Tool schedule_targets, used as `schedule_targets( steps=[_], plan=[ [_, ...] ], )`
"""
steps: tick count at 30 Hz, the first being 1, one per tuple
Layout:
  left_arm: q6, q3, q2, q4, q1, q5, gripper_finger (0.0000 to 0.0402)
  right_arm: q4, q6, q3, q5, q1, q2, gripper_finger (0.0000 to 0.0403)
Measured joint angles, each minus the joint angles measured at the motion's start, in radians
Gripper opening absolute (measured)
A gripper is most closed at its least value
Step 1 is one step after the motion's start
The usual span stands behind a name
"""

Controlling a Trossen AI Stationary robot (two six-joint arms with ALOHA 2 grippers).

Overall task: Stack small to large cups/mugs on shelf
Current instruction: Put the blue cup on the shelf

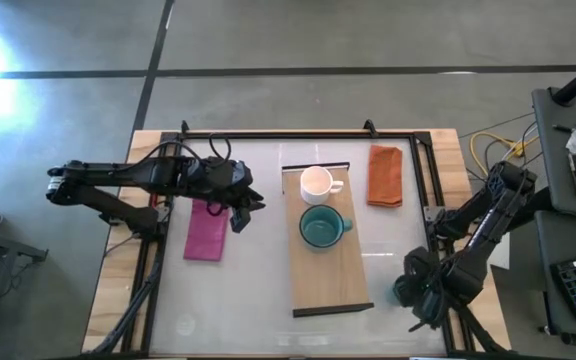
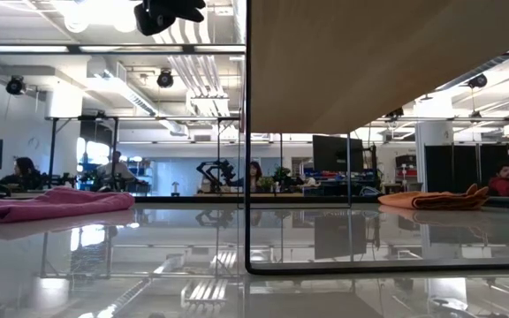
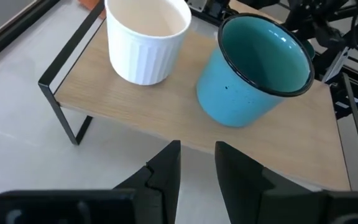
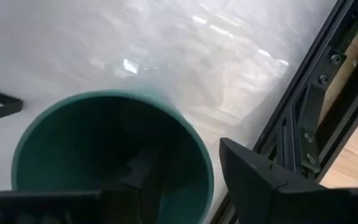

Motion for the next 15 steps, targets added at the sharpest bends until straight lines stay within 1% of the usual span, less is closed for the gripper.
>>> schedule_targets(
  steps=[4, 7, 10, 14, 15],
  plan=[
    [0.001, 0.0, 0.0, 0.0, 0.0, 0.004, 0.0086, 0.0, 0.004, -0.001, 0.001, 0.0, 0.001, 0.0135],
    [0.001, -0.001, 0.0, 0.0, 0.0, 0.004, 0.0086, 0.0, 0.005, 0.004, -0.002, 0.0, -0.009, 0.0115],
    [0.001, -0.008, 0.0, 0.0, -0.001, 0.004, 0.0086, -0.002, 0.007, 0.01, -0.001, -0.002, -0.021, 0.0081],
    [0.0, -0.018, 0.0, -0.001, -0.001, 0.004, 0.0086, -0.002, -0.026, 0.02, -0.003, -0.006, -0.037, 0.0021],
    [0.0, -0.019, 0.0, 0.0, -0.002, 0.004, 0.0086, -0.002, -0.032, 0.026, -0.005, -0.006, -0.043, 0.0016]
  ],
)
